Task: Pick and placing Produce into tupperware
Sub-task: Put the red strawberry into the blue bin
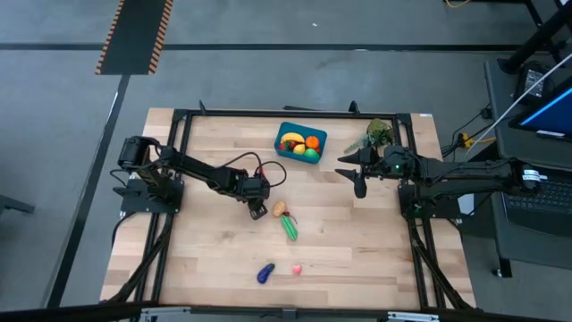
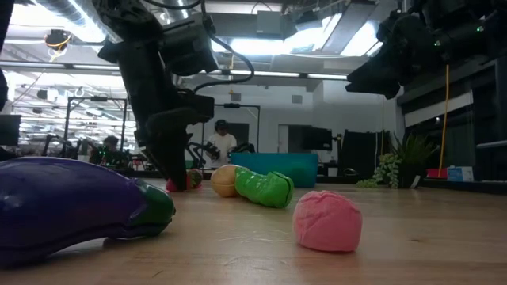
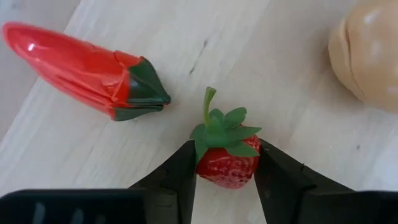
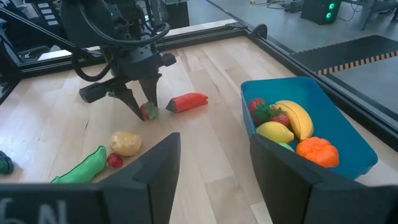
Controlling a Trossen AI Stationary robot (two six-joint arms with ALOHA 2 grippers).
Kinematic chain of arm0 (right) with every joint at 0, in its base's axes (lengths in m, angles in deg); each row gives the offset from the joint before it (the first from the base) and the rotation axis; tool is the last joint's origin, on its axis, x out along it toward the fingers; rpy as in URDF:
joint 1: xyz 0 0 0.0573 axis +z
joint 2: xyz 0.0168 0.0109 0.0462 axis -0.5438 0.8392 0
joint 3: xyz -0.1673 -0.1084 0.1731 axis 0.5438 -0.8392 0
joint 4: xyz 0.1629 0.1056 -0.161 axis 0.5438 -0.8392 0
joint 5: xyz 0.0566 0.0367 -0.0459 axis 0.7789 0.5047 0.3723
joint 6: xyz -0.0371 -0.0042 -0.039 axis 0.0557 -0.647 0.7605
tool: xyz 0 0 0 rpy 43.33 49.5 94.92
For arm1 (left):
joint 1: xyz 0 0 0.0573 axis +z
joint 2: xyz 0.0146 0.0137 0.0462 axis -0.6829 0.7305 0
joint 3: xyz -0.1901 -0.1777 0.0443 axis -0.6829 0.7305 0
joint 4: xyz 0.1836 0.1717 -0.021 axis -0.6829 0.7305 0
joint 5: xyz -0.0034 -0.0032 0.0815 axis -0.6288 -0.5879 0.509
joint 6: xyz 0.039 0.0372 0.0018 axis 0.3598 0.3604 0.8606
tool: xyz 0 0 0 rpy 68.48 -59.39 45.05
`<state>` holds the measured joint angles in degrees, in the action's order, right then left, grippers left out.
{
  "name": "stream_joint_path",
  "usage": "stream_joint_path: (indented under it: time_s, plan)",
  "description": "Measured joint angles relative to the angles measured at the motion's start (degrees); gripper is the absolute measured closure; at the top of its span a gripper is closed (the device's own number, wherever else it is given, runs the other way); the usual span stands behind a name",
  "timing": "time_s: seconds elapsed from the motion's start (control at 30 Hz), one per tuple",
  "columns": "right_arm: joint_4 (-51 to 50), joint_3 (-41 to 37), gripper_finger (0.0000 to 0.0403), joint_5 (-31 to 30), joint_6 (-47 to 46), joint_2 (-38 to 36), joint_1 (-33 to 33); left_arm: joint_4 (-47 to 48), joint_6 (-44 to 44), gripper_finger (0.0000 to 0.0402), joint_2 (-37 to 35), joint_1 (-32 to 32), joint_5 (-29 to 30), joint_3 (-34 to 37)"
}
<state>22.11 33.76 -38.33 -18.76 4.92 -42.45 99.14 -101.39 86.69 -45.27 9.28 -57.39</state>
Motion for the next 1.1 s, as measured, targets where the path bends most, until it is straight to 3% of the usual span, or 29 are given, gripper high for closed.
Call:
stream_joint_path:
  time_s: [0.37,0.7,0.93,1.1]
  plan:
    - [0.0,0.0,0.0207,0.0,0.0,0.0,0.0,1.3,8.1,0.0276,-5.2,0.1,-0.3,0.0]
    - [-0.3,0.0,0.0207,0.0,-0.2,0.0,0.0,8.8,11.6,0.0276,-17.1,0.0,6.2,0.3]
    - [-0.7,0.0,0.0207,0.0,-0.2,0.0,0.0,8.2,10.8,0.0276,-28.2,0.0,9.0,7.1]
    - [-0.9,0.0,0.0207,0.0,-0.1,0.0,0.0,0.8,10.3,0.0276,-36.4,0.0,9.1,14.9]
